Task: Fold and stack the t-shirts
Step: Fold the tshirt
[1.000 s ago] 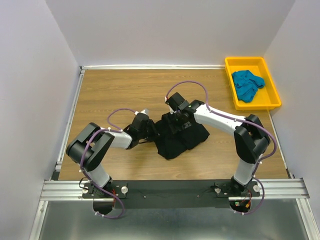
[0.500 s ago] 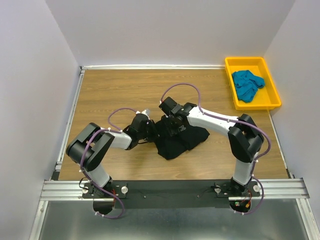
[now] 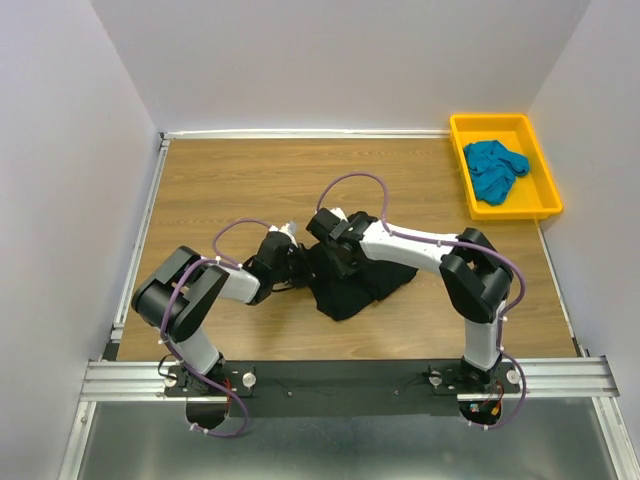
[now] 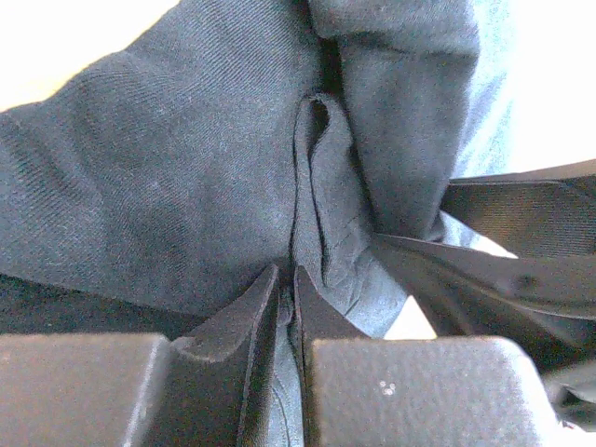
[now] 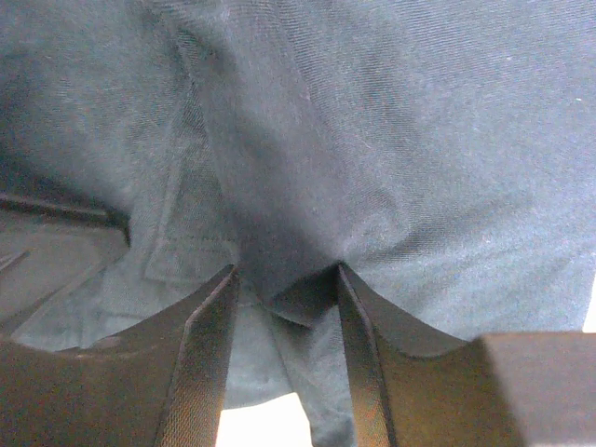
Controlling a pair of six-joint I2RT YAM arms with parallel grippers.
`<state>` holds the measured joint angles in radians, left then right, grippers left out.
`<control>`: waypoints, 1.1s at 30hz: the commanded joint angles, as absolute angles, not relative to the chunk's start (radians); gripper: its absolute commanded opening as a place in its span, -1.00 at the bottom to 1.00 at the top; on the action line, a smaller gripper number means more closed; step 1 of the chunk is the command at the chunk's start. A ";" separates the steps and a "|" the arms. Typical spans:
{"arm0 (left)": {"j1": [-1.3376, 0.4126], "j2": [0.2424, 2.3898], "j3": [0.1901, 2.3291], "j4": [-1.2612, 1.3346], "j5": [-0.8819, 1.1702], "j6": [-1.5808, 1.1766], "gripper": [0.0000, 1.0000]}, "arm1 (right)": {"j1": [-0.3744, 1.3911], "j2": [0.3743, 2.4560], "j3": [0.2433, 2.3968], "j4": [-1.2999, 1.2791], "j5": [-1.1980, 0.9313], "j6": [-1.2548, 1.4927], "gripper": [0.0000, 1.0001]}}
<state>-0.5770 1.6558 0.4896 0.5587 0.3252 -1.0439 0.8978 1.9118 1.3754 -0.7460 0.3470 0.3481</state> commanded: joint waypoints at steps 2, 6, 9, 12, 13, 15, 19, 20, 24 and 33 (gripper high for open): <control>-0.566 1.684 0.468 0.615 0.354 -1.017 -0.63 | 0.933 1.977 1.411 -0.778 0.449 0.388 -0.07; -0.568 1.707 0.465 0.644 0.373 -1.009 -0.63 | 0.942 1.968 1.430 -0.793 0.454 0.394 -0.70; -0.566 1.730 0.463 0.667 0.391 -1.008 -0.63 | 0.943 1.937 1.462 -0.821 0.445 0.385 -0.99; -0.569 1.735 0.460 0.684 0.408 -1.006 -0.63 | 0.943 1.916 1.511 -0.857 0.428 0.380 -0.99; -0.568 1.736 0.459 0.687 0.408 -1.002 -0.63 | 0.945 1.913 1.531 -0.867 0.423 0.380 -0.99; -0.568 1.738 0.457 0.698 0.410 -1.000 -0.63 | 0.945 1.910 1.551 -0.890 0.411 0.387 -0.99; -0.571 1.747 0.454 0.716 0.422 -1.000 -0.64 | 0.954 1.916 1.589 -0.930 0.391 0.402 -0.99; -0.572 1.749 0.453 0.718 0.422 -1.000 -0.65 | 0.956 1.919 1.597 -0.936 0.388 0.403 -0.99; -0.574 1.756 0.446 0.735 0.426 -1.006 -0.69 | 0.973 1.925 1.632 -0.962 0.354 0.416 -0.99; -0.574 1.752 0.425 0.775 0.431 -1.023 -0.69 | 1.014 1.939 1.652 -0.966 0.279 0.437 -0.99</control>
<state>-0.5697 1.7363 0.4473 0.7563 0.4145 -1.0302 0.9947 1.9434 1.6192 -0.9466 0.3420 0.4046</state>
